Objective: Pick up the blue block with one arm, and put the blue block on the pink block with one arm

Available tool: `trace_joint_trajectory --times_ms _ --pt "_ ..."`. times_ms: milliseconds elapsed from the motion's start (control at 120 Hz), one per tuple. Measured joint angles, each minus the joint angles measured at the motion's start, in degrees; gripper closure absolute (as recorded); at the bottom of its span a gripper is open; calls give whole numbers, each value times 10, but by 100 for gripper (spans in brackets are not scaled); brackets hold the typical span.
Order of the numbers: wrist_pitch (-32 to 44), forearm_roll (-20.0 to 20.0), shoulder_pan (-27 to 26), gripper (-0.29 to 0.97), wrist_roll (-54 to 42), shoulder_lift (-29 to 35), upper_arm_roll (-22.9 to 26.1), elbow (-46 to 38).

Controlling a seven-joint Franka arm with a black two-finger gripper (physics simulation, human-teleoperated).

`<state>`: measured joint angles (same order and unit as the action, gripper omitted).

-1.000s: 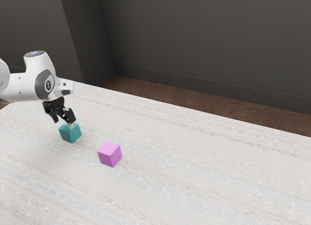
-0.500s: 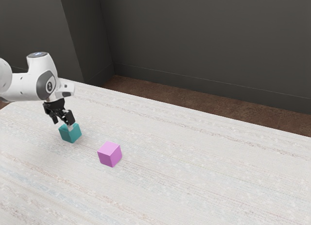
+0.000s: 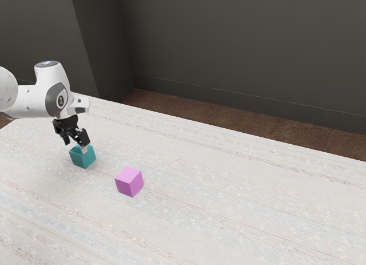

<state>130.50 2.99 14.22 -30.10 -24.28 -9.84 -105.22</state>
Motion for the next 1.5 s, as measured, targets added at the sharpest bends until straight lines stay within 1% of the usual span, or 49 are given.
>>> trace_joint_trajectory --times_ms 717,1275,1342,1500 --pt "-7 0 0 0 -2 -36 8 27" --pt "-8 0 12 0 -17 -63 12 47" --pt "-8 0 12 4 -18 -63 12 47" --pt "-7 1 12 19 -20 -64 14 47"
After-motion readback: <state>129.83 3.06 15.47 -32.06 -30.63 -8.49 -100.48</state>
